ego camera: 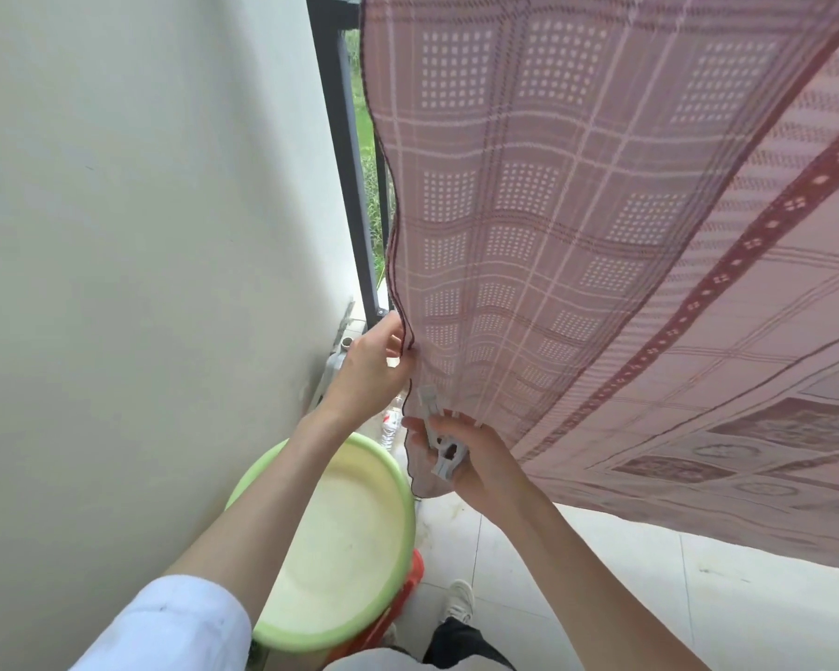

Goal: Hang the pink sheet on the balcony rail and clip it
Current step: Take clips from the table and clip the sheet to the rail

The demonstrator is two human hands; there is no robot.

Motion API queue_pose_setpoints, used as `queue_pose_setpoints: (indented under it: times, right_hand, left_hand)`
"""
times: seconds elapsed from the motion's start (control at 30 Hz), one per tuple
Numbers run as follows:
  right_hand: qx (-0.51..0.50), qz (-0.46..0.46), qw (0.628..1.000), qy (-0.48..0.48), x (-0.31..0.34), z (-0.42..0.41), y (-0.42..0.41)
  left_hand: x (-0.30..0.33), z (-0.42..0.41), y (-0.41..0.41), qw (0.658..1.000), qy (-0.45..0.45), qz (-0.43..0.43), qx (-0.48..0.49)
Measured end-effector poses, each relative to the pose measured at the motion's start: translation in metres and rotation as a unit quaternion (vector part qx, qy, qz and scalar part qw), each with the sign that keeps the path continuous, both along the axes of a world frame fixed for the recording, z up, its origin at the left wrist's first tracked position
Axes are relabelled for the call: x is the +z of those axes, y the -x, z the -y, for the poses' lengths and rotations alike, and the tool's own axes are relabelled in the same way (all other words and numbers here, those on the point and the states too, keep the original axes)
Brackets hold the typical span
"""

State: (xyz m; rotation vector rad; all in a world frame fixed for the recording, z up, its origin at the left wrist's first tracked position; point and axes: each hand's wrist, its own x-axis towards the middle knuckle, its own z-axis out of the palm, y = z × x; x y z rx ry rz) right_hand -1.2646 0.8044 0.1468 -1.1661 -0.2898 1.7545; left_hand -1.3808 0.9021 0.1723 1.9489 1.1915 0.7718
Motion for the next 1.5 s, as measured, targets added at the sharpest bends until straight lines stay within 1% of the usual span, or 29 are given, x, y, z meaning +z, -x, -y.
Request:
queue_pose_setpoints:
  times: [0.07,0.17,0.23,0.3,0.4,0.53,0.63,0.7,0.8,0.9,0.97,1.07,1.17,1.2,1.27,1.33,1.4,1.5]
  right_hand:
    - [-0.016,-0.003,1.0,0.01,0.003,0.001,-0.003]
    - [-0.023,0.038,0.999,-0.011,0.008,0.002,-0.003]
    - [-0.043,0.07,0.996,-0.02,0.01,0.002,0.002]
    - [-0.06,0.098,0.993,-0.021,0.012,0.001,0.01]
    - [-0.079,0.125,0.989,-0.009,0.014,0.001,0.026]
    - [-0.11,0.081,0.991,-0.008,0.02,0.002,0.039]
    - [-0.125,0.024,0.991,-0.031,0.024,-0.001,0.046]
    - [-0.118,0.0,0.991,-0.057,0.026,-0.004,0.052]
    - [-0.097,0.004,0.991,-0.098,0.033,-0.008,0.063]
    - [-0.103,0.022,0.988,-0.112,0.038,-0.011,0.074]
    - [-0.134,0.005,0.984,-0.119,0.039,-0.014,0.08]
    - [-0.186,-0.056,0.972,-0.131,0.041,-0.02,0.084]
    - [-0.212,-0.109,0.962,-0.133,0.044,-0.027,0.086]
    - [-0.217,-0.127,0.959,-0.134,0.045,-0.029,0.087]
    - [-0.224,-0.162,0.952,-0.134,0.047,-0.031,0.09]
    - [-0.235,-0.184,0.946,-0.13,0.048,-0.033,0.092]
    - [-0.242,-0.189,0.943,-0.128,0.048,-0.036,0.091]
    - [-0.241,-0.174,0.945,-0.136,0.049,-0.041,0.089]
  left_hand:
    - [0.004,0.001,0.0,0.999,0.018,0.025,-0.019]
    - [0.014,0.001,0.002,0.995,0.04,0.085,-0.039]
    - [0.022,-0.002,0.003,0.992,0.031,0.118,-0.043]
    - [0.031,-0.006,0.005,0.99,0.007,0.129,-0.048]
    - [0.039,-0.016,0.01,0.989,0.012,0.139,-0.055]
    - [0.048,-0.026,0.018,0.988,0.009,0.133,-0.079]
    - [0.054,-0.029,0.02,0.986,0.01,0.13,-0.101]
    - [0.057,-0.029,0.023,0.986,0.006,0.115,-0.12]
    - [0.065,-0.031,0.027,0.987,0.014,0.092,-0.133]
    - [0.072,-0.036,0.03,0.986,0.028,0.075,-0.143]
    - [0.073,-0.038,0.032,0.987,0.029,0.064,-0.146]
    - [0.076,-0.04,0.034,0.987,0.035,0.059,-0.146]
    - [0.078,-0.042,0.034,0.987,0.026,0.05,-0.148]
    - [0.078,-0.042,0.033,0.988,0.015,0.054,-0.147]
    - [0.076,-0.041,0.032,0.986,-0.002,0.089,-0.138]
    - [0.073,-0.039,0.032,0.984,0.006,0.132,-0.118]
    - [0.072,-0.037,0.033,0.983,0.023,0.152,-0.104]
    - [0.073,-0.037,0.034,0.984,0.044,0.147,-0.096]
